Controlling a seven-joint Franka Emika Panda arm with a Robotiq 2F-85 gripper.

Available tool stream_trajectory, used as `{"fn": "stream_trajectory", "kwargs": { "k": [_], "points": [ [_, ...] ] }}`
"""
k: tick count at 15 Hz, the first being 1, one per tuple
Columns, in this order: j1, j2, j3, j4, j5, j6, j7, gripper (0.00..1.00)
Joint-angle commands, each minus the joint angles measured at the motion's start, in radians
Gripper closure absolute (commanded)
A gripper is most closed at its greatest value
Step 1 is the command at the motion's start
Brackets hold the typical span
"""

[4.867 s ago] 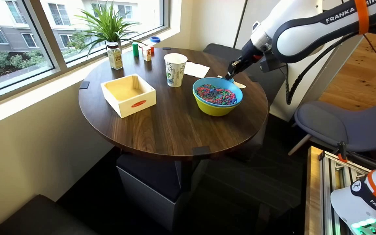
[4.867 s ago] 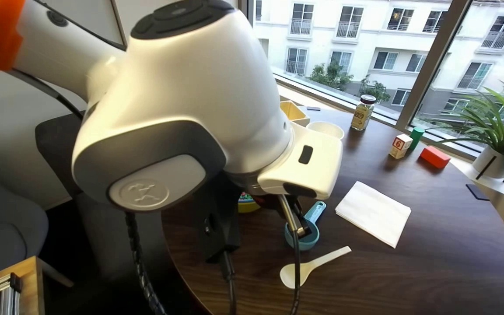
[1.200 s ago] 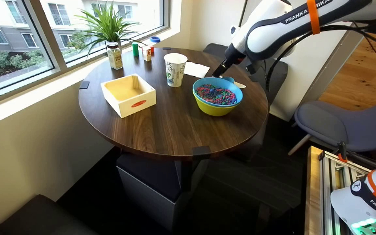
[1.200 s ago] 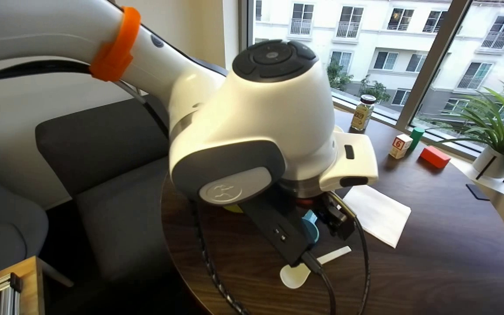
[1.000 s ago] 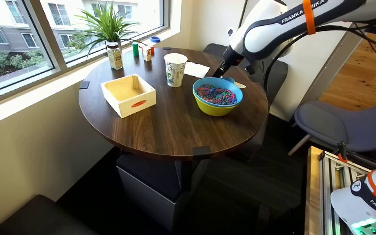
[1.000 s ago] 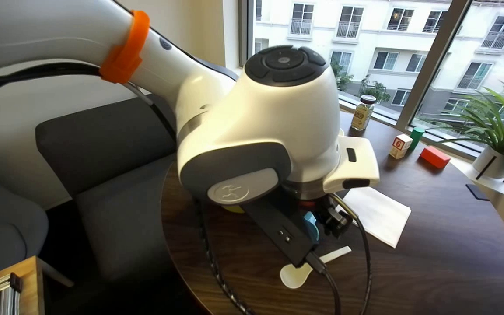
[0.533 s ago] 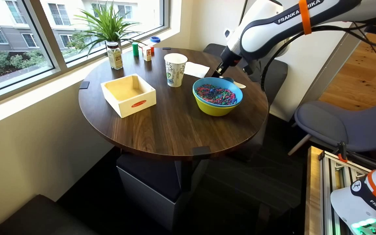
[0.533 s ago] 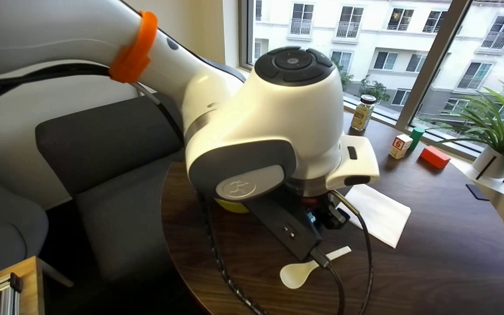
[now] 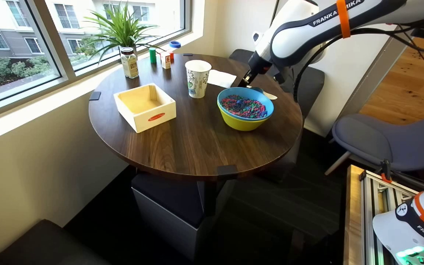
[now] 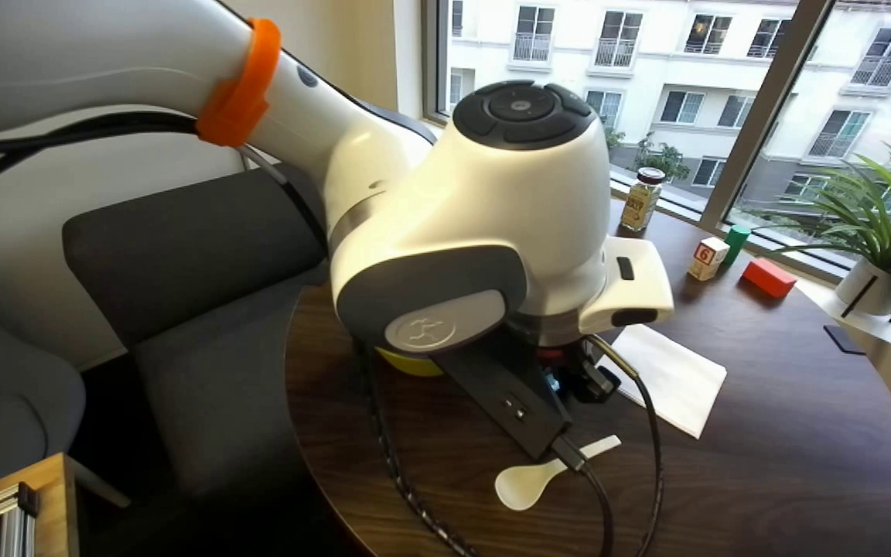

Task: Put some beans from the bowl in the small pot and pour them back in the bowl

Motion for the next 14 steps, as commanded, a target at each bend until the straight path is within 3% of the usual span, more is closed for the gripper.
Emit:
{"fn": "stream_trajectory", "kwargs": {
  "k": [1, 14],
  "points": [
    [-0.02, 0.005, 0.018, 0.025, 0.014, -0.018, -0.018, 0.94],
    [0.045, -0.119, 0.031, 0.036, -0.04, 0.012, 0.061, 0.94]
  ]
}}
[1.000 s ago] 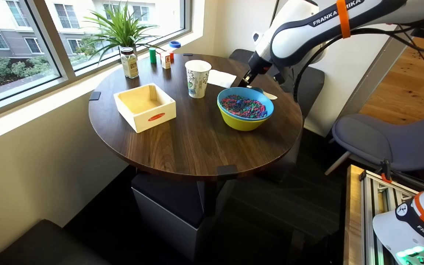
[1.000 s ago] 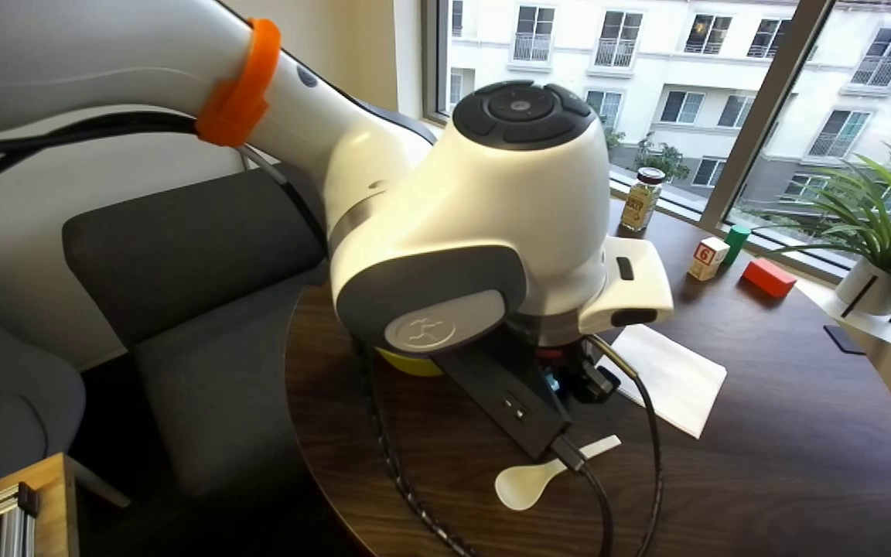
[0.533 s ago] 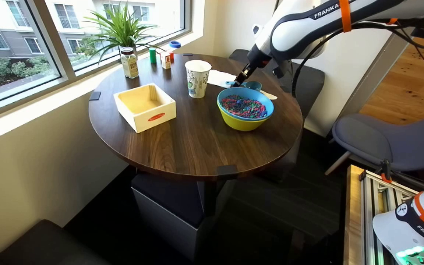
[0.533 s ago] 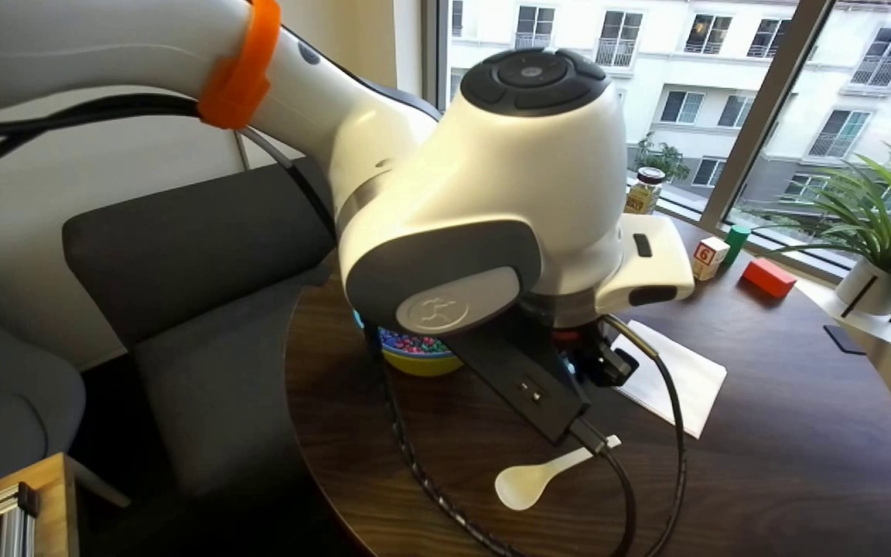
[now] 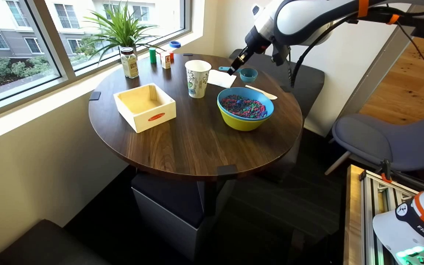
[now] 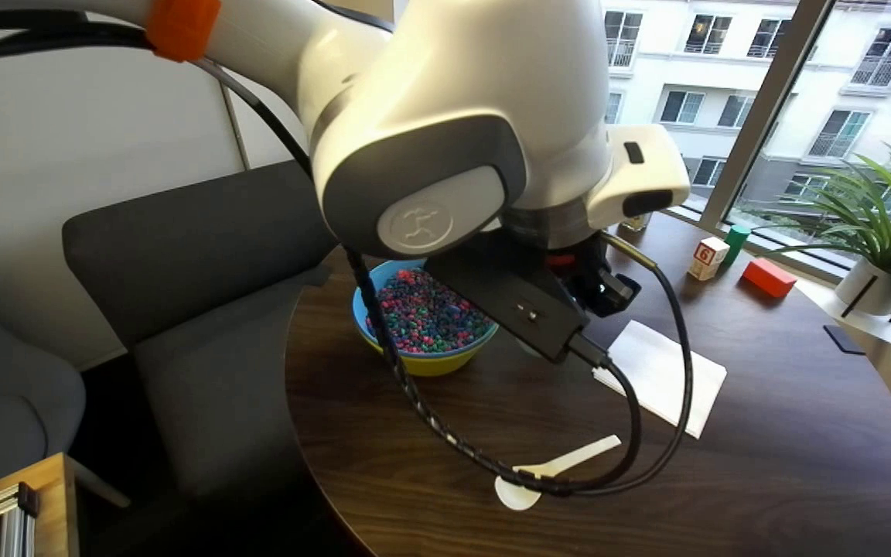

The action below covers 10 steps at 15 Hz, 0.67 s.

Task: Put some beans from the bowl in the small pot and pour them back in the bowl

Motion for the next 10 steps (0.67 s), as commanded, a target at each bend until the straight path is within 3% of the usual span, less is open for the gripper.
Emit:
{"fn": "stream_trajectory", "kwargs": {
  "k": [1, 4, 10],
  "points": [
    [0.036, -0.06, 0.007, -0.032, -0.034, 0.02, 0.04, 0.94],
    [0.068, -0.1, 0.024, -0.058, -0.013, 0.048, 0.018, 0.94],
    [0.114, -0.158, 0.069, -0.168, -0.028, 0.221, -0.004, 0.94]
  ]
}}
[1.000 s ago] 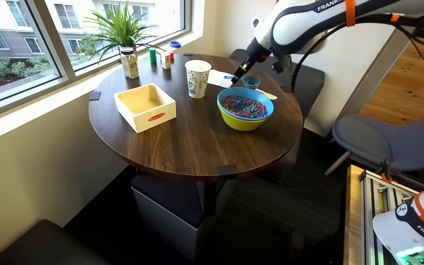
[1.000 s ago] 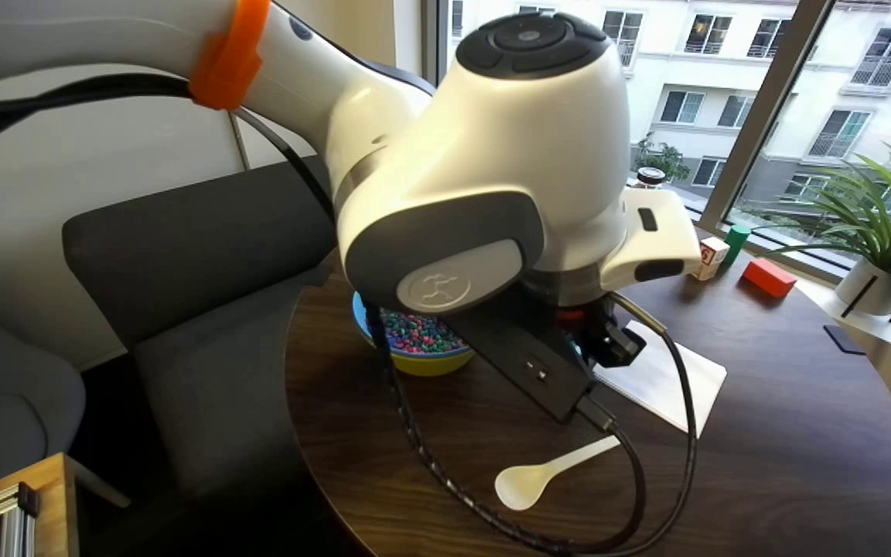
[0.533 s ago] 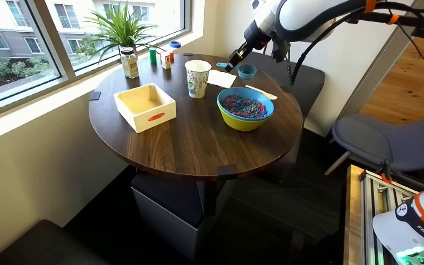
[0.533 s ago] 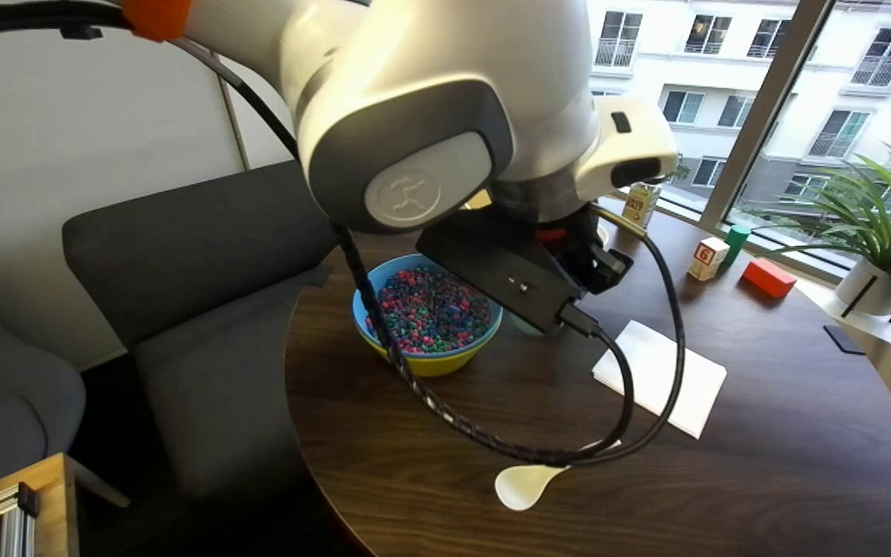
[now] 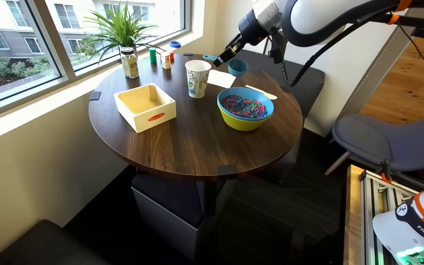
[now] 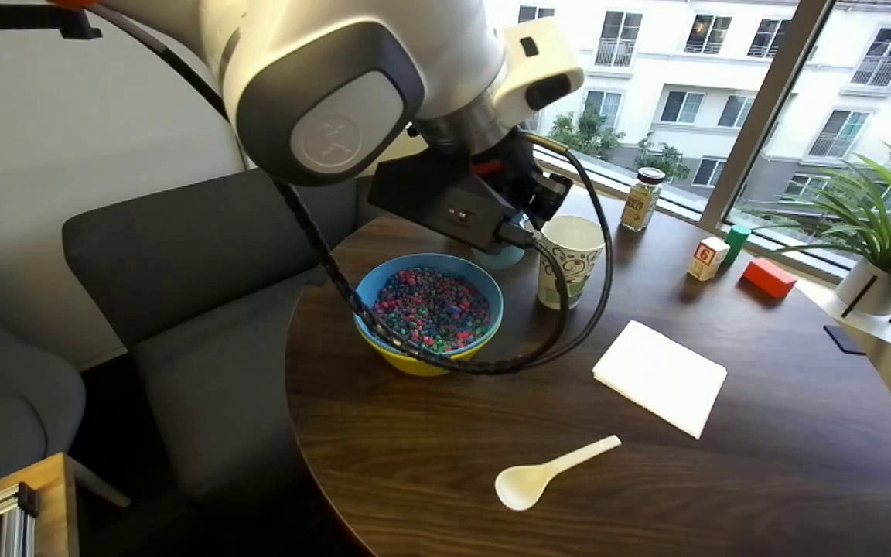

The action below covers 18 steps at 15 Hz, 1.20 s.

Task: Put some beans from the bowl in the small pot and pour them back in the bowl

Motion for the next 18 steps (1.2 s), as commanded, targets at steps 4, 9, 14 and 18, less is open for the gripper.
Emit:
{"fn": "stream_trajectory", "kwargs": {
  "k": [4, 9, 14, 18],
  "points": [
    [0.013, -0.076, 0.026, -0.177, -0.137, 0.199, 0.002, 0.94],
    [0.013, -0.095, -0.006, -0.25, -0.351, 0.308, 0.033, 0.94],
    [-0.064, -0.093, 0.027, -0.267, -0.509, 0.39, 0.066, 0.94],
    [-0.109, -0.098, 0.048, -0.272, -0.593, 0.412, 0.07, 0.94]
  ]
}}
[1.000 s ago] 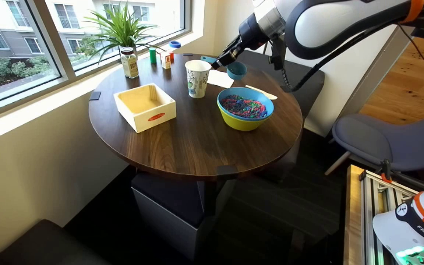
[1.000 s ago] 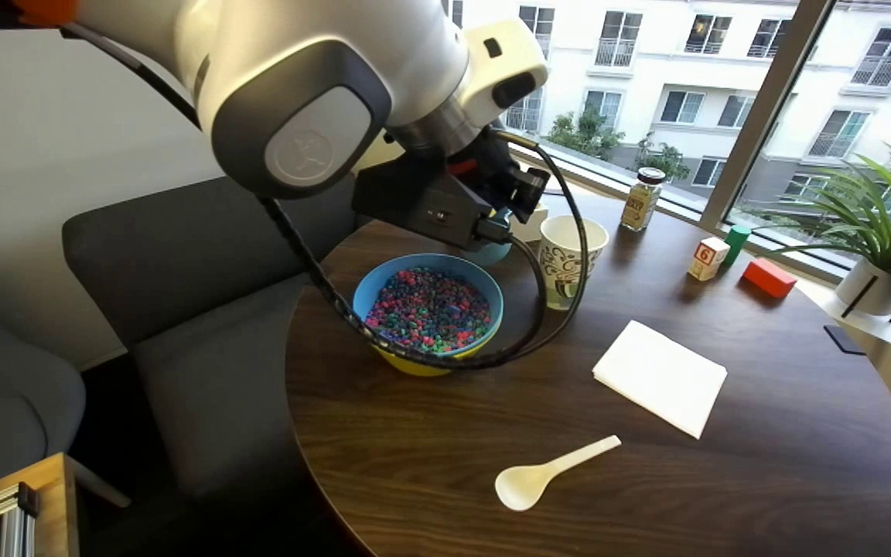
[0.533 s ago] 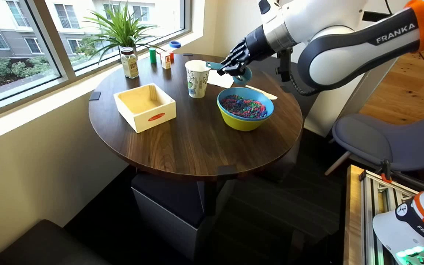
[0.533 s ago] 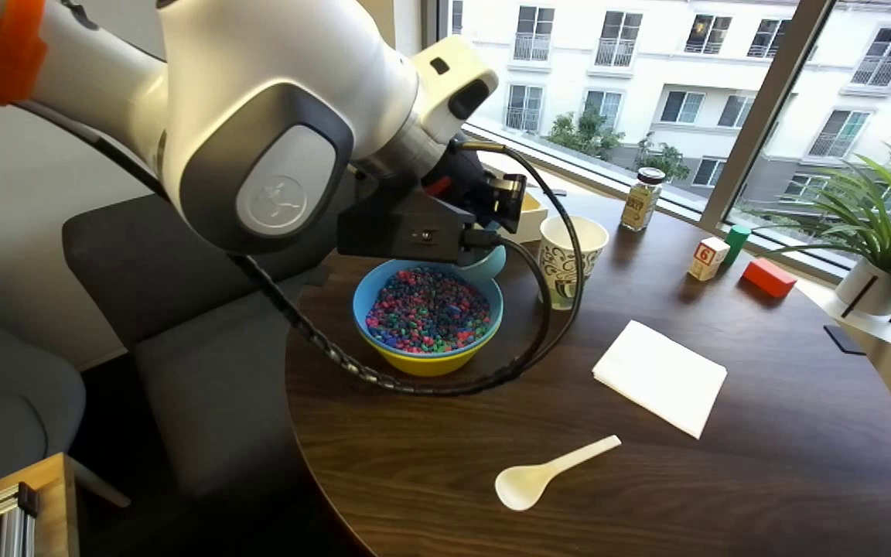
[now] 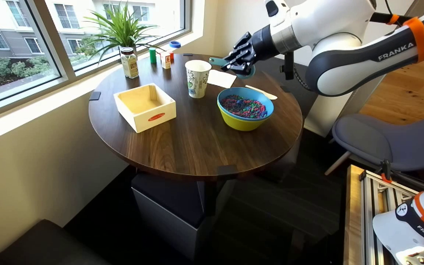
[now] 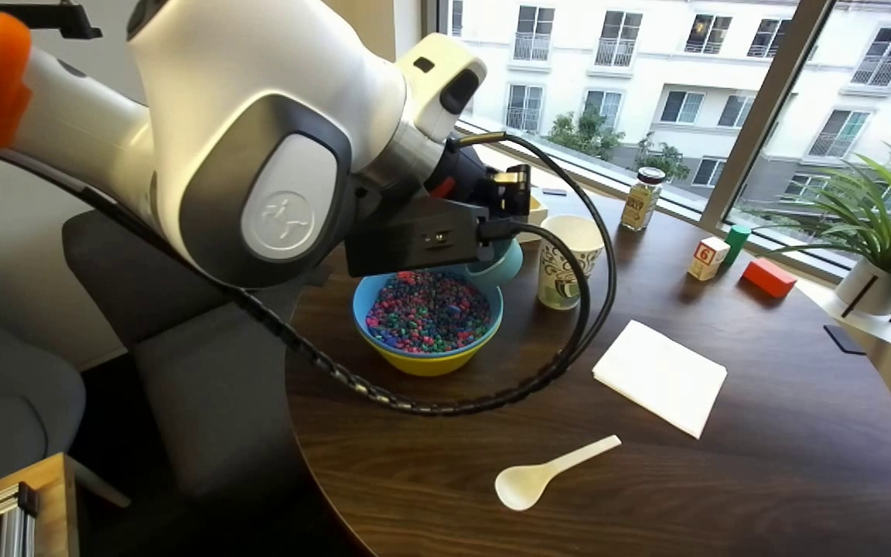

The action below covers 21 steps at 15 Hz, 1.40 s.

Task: Put some beans from the bowl in the small pot and pour them back in the bowl

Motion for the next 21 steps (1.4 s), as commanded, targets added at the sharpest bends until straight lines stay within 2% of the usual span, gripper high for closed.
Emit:
{"fn": "stream_trajectory", "kwargs": {
  "k": [1, 14, 17, 21],
  "points": [
    [-0.052, -0.027, 0.035, -0.032, -0.082, 0.027, 0.029, 0.94],
    [-0.152, -0.059, 0.181, -0.054, -0.187, 0.037, 0.084, 0.94],
    [-0.231, -0.105, 0.241, -0.07, -0.253, 0.024, 0.101, 0.94],
    [-0.372, -0.176, 0.375, -0.11, -0.336, 0.018, 0.14, 0.94]
  ]
}}
